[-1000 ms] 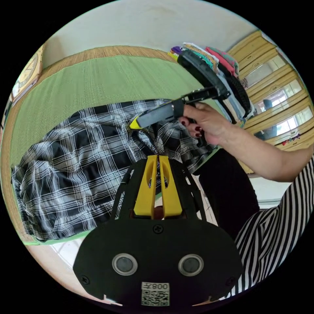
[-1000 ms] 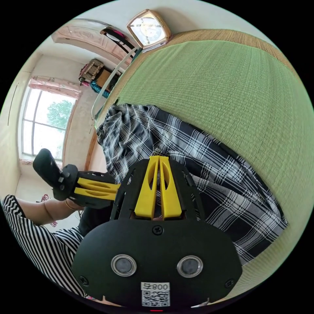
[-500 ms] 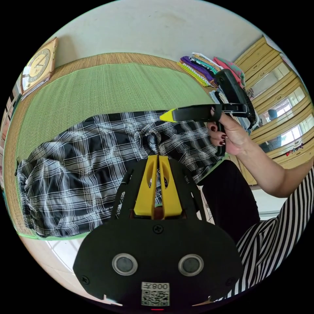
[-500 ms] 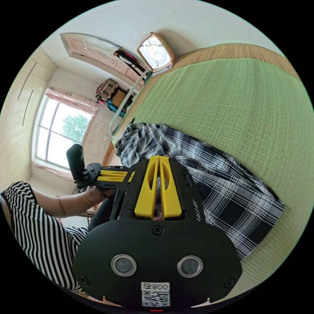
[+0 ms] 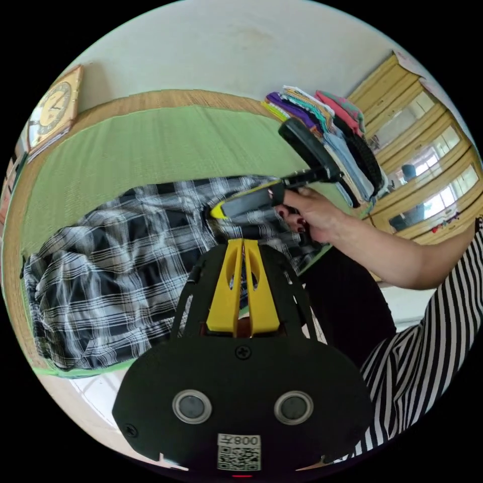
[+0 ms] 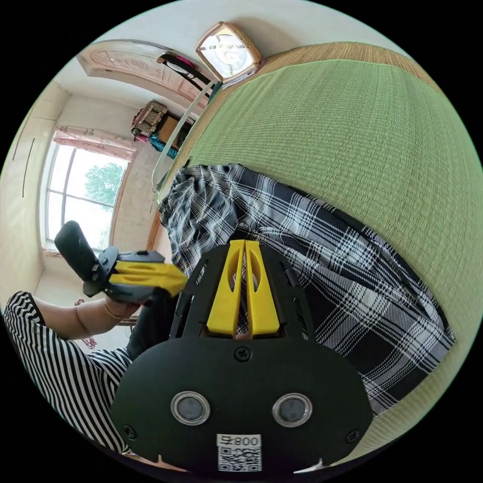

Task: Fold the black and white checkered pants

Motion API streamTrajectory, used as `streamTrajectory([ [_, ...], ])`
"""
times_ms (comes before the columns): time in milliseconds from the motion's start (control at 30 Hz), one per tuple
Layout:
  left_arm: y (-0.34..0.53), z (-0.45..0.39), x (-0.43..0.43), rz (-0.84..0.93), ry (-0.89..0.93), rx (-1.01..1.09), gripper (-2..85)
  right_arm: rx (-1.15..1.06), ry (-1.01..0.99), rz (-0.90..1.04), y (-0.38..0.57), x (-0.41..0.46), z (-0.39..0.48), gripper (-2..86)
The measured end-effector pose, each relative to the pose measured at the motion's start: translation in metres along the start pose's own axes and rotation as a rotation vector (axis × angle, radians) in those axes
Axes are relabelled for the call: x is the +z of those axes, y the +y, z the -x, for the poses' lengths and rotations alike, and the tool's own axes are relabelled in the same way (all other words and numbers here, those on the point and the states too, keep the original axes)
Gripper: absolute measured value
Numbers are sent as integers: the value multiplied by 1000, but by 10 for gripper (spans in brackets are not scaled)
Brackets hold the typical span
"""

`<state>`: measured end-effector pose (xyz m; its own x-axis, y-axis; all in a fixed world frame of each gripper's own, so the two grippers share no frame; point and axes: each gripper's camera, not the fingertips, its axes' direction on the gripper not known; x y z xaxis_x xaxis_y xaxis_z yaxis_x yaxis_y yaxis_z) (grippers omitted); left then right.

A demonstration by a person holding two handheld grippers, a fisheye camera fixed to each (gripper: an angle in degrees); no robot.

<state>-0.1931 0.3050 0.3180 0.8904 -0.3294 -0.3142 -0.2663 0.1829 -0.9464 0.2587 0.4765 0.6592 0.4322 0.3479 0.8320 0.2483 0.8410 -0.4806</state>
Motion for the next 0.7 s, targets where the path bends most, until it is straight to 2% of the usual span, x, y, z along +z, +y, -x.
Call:
streamTrajectory([
  [67,0,-2,25,106,-56,-18,2,9,-13,-11,2,-6,-2,1],
  [233,0,-2,26,16,-3,-78,2,-27,-7,-56,19,-35,6,1],
  [333,-1,-7,33,37,-36,-70,2,-44,-55,-69,45,-53,9,1],
  [533,-1,-19,44,-6,5,-94,7,39,-83,83,87,-24,2,0],
  [700,-6,-55,54,-60,100,22,26,118,-136,-73,114,-67,-9,0],
])
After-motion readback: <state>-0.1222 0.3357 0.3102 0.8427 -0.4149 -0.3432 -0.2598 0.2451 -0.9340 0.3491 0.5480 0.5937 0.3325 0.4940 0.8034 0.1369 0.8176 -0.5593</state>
